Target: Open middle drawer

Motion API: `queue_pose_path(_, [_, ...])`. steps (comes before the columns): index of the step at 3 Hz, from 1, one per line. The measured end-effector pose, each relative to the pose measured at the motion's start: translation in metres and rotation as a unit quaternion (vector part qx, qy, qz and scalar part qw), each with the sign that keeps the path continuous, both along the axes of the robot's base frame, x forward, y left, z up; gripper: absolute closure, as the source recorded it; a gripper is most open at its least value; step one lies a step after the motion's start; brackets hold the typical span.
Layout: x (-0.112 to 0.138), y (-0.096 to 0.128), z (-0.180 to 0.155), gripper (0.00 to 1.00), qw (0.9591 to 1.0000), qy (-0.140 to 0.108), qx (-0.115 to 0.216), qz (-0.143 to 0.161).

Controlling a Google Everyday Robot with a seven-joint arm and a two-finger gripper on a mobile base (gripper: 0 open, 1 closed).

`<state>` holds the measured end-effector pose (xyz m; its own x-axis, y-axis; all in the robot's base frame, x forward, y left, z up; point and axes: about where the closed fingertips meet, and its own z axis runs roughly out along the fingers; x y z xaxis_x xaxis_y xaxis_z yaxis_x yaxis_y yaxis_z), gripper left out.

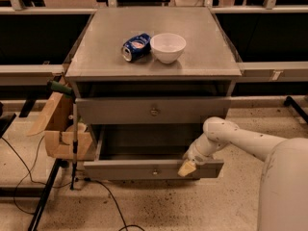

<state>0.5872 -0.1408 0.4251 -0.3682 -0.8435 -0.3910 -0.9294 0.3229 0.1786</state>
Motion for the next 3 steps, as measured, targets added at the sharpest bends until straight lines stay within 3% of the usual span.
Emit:
queue_pose_path(1, [-0.020, 0.001, -0.005, 0.00, 1.0000, 0.005, 0.002, 0.008])
queue_pose_path(3, [-0.051, 0.000, -0.005, 0.00, 0.9998, 0.000, 0.005, 0.022])
